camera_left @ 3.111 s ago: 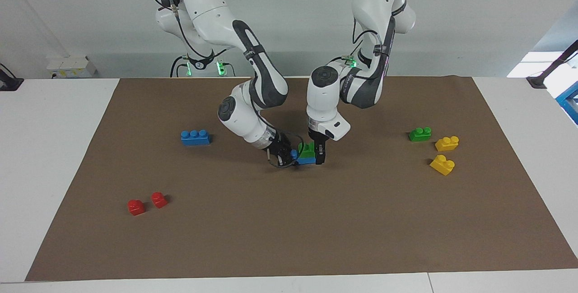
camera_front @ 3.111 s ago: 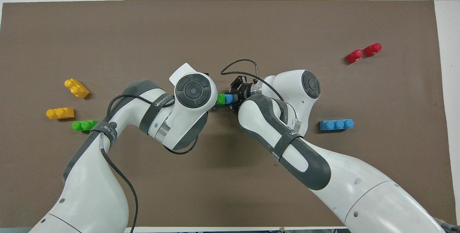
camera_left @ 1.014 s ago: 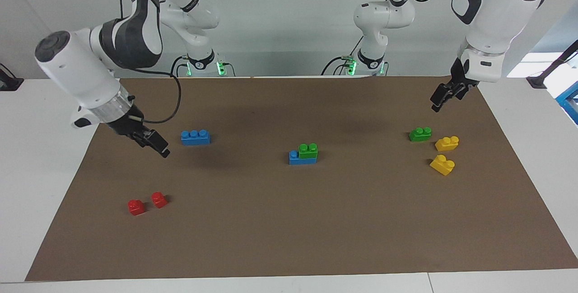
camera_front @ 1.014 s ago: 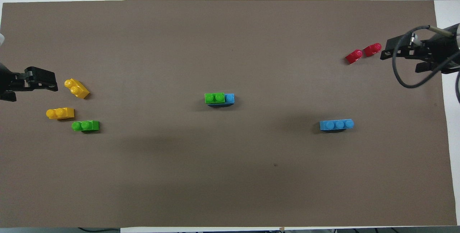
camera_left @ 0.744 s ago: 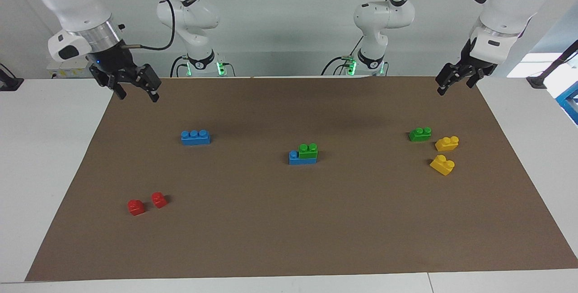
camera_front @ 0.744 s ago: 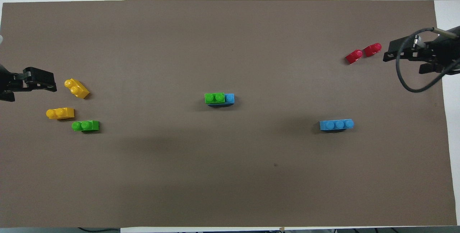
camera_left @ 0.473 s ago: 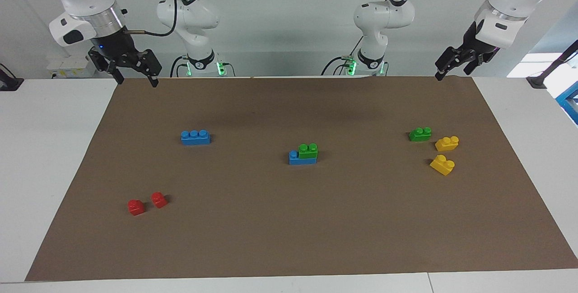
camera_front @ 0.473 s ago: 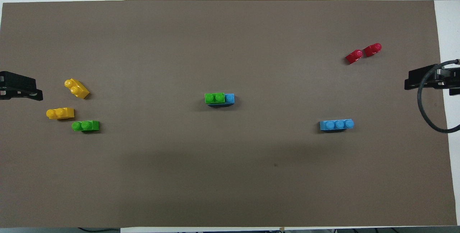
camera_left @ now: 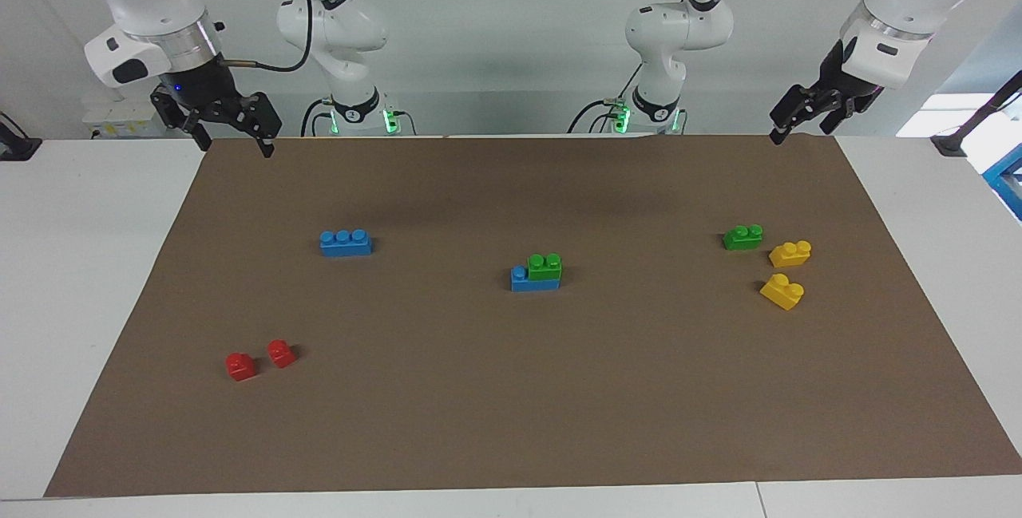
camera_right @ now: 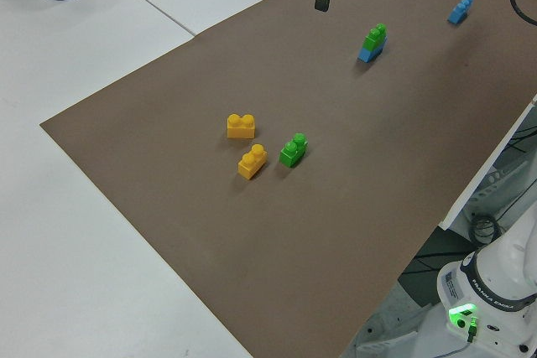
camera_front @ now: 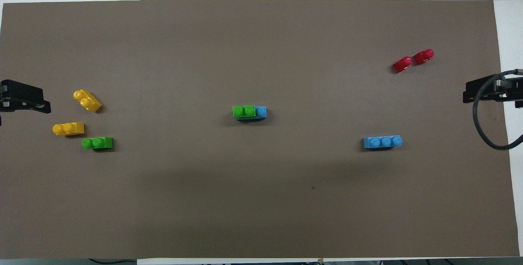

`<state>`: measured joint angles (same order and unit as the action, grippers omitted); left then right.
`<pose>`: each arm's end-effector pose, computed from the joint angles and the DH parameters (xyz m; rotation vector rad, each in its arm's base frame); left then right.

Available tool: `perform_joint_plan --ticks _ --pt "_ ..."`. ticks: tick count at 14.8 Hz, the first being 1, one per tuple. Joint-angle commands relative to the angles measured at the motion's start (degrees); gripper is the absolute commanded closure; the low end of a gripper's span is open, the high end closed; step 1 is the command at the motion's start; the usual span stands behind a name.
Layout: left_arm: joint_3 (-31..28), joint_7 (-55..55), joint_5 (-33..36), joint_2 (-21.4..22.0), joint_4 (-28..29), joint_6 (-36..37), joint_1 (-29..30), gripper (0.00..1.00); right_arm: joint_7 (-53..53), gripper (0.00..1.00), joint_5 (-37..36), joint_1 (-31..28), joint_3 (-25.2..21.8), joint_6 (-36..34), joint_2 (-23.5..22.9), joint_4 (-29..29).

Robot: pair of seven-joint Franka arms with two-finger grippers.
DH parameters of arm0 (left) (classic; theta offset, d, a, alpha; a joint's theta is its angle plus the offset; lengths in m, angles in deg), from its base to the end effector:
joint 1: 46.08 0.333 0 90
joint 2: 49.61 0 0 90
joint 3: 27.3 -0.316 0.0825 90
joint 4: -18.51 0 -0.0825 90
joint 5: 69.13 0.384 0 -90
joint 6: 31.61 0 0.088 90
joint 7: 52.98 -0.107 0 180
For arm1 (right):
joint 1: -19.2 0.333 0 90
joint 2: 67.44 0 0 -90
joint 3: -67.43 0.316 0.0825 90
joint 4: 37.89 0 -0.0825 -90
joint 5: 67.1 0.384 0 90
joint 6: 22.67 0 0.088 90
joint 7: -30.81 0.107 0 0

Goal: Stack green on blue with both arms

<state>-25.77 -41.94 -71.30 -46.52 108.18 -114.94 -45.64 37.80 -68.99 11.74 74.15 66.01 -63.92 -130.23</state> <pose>0.5253 -0.0148 0.6465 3.0988 0.2647 -0.0937 0.5330 -0.0084 0.6365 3.0942 -0.2105 -0.0010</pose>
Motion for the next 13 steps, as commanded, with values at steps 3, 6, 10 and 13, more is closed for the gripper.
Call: perform_joint_plan --ticks 3,6,10,13 --pt "0.5 -0.84 -1.25 0.08 0.42 -0.96 0.97 0.0 -1.19 0.0 -0.48 -0.27 0.13 -0.62 0.26 -0.38" --pt "0.41 -1.45 -0.03 0.17 0.59 -0.96 0.53 0.0 -2.51 0.0 -0.39 -0.18 0.04 -0.71 0.43 -0.47" --pt "0.59 -5.23 1.12 0.25 1.03 -1.49 0.88 0.0 -5.06 0.0 -0.39 -0.1 0.13 -0.71 0.43 -0.56" --pt "0.67 -5.67 1.12 0.52 1.12 -1.4 0.71 0.0 -5.67 0.0 -0.3 -0.1 0.13 -0.71 0.52 -0.65"
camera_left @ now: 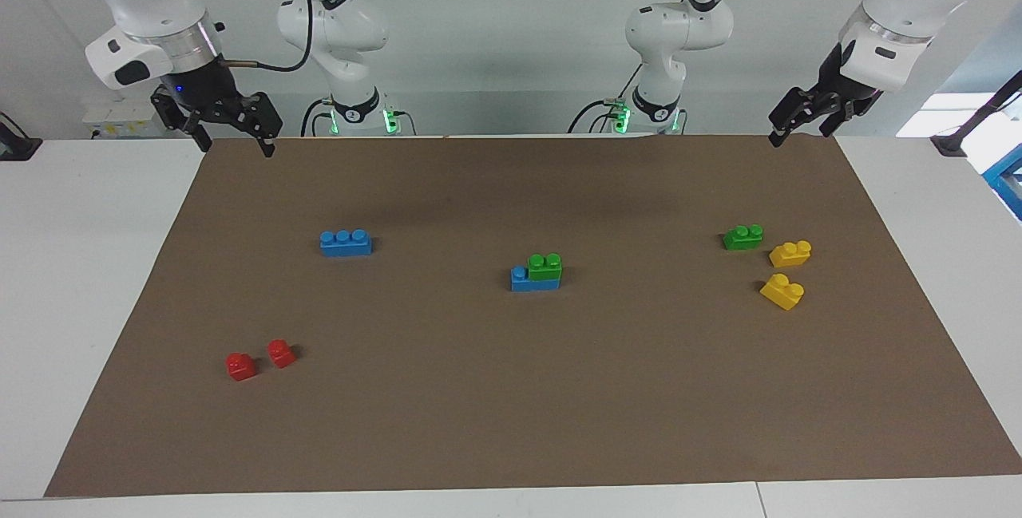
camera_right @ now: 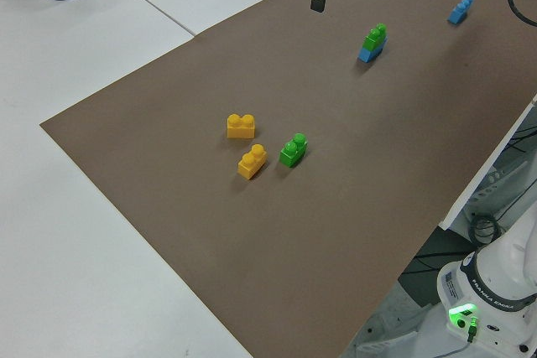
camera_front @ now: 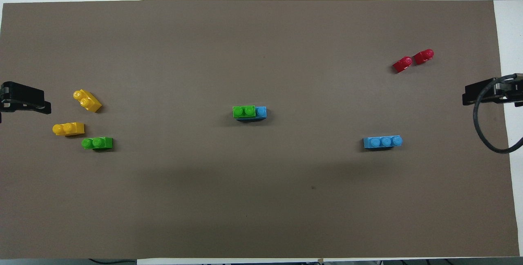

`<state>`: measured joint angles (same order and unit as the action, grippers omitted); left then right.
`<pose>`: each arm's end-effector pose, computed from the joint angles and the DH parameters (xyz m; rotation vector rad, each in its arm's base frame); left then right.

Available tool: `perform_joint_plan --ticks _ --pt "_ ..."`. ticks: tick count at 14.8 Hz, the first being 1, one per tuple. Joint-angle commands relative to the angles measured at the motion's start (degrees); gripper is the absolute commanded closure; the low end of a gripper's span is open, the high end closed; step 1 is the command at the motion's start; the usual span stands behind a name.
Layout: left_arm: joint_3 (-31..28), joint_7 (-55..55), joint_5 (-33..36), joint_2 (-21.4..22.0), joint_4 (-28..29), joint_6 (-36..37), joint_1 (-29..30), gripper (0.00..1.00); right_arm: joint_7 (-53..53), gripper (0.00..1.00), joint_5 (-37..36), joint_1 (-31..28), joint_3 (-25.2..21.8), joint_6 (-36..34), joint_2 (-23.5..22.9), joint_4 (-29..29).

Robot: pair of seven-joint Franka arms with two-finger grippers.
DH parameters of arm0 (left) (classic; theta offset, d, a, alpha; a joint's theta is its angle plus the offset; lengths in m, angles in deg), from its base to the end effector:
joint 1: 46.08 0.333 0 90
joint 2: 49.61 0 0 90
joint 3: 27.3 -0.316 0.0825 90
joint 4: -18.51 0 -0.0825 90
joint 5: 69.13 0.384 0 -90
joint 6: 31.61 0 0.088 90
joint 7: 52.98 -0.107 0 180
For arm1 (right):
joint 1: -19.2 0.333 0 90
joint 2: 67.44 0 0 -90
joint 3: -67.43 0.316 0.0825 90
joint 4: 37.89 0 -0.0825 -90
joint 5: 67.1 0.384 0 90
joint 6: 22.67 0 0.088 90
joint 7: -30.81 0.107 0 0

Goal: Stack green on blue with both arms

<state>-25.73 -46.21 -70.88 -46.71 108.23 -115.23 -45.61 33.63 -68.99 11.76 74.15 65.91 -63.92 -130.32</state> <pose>0.5270 -0.0141 0.6447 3.1115 0.1502 -0.0899 0.5328 -0.0082 0.6356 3.0998 -0.0973 -0.0084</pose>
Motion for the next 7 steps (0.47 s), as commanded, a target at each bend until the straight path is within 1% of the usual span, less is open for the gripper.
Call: perform_joint_plan --ticks 1,7 --pt "0.63 -1.49 0.7 0.71 1.06 -1.11 0.59 0.0 -1.51 0.0 -0.3 -0.11 0.13 -0.69 0.53 -0.64" --pt "0.63 -2.19 0.79 0.97 1.68 -1.28 0.32 0.0 -1.59 0.0 -0.21 -0.02 0.13 -0.78 0.61 -0.73"
